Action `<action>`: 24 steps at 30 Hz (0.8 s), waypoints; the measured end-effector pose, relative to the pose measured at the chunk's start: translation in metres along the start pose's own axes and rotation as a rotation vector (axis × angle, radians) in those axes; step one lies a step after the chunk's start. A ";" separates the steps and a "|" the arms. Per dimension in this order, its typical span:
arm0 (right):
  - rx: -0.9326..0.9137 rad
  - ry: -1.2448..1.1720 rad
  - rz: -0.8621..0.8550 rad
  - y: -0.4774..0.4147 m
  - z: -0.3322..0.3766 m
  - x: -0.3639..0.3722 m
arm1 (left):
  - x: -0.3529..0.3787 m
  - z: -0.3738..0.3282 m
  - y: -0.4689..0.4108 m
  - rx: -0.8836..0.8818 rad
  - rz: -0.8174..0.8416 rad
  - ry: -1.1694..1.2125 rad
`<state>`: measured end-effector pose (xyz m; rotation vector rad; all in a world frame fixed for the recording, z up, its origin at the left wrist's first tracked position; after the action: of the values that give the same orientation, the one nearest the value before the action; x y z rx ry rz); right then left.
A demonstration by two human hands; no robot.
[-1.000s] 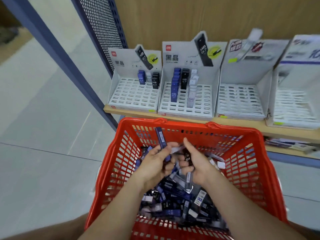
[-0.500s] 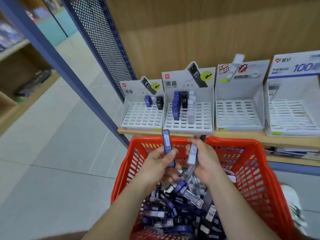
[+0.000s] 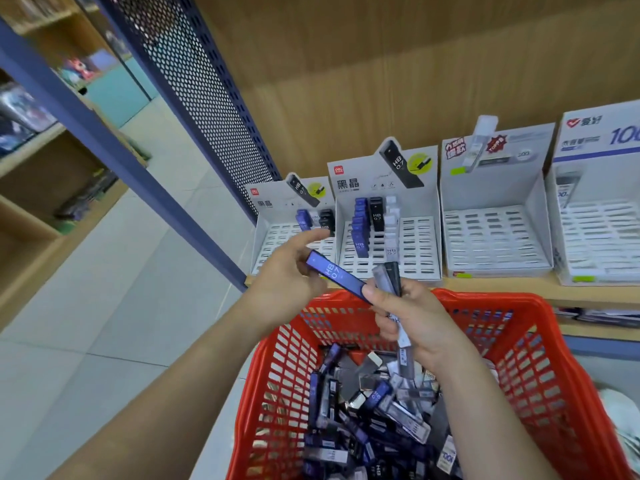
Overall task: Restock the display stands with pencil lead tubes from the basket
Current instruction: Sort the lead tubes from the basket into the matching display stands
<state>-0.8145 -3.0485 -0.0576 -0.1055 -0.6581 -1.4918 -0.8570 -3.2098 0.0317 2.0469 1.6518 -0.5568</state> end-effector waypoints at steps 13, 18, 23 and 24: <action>0.110 -0.323 -0.270 -0.013 -0.024 -0.020 | 0.002 0.006 -0.053 -0.023 -0.297 -0.120; 0.149 -0.482 -0.286 -0.016 -0.025 -0.029 | 0.025 0.012 -0.076 0.093 -0.225 -0.327; 0.163 -0.510 -0.274 -0.020 -0.026 -0.036 | 0.037 0.021 -0.087 0.176 -0.163 -0.496; 0.164 -0.514 -0.269 -0.021 -0.025 -0.037 | 0.038 0.020 -0.087 0.195 -0.147 -0.512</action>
<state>-0.8233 -3.0299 -0.1023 -0.2888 -1.2451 -1.6743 -0.9352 -3.1754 -0.0145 1.7134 1.4810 -1.2192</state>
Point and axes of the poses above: each hand's wrist, its own y-axis away from the middle knuckle, its own x-axis out of the palm, z = x × y, the point moved 3 cm from there along -y, towards the middle knuckle, and after that the axes turned 3 degrees about -z, right-handed, at the moved point
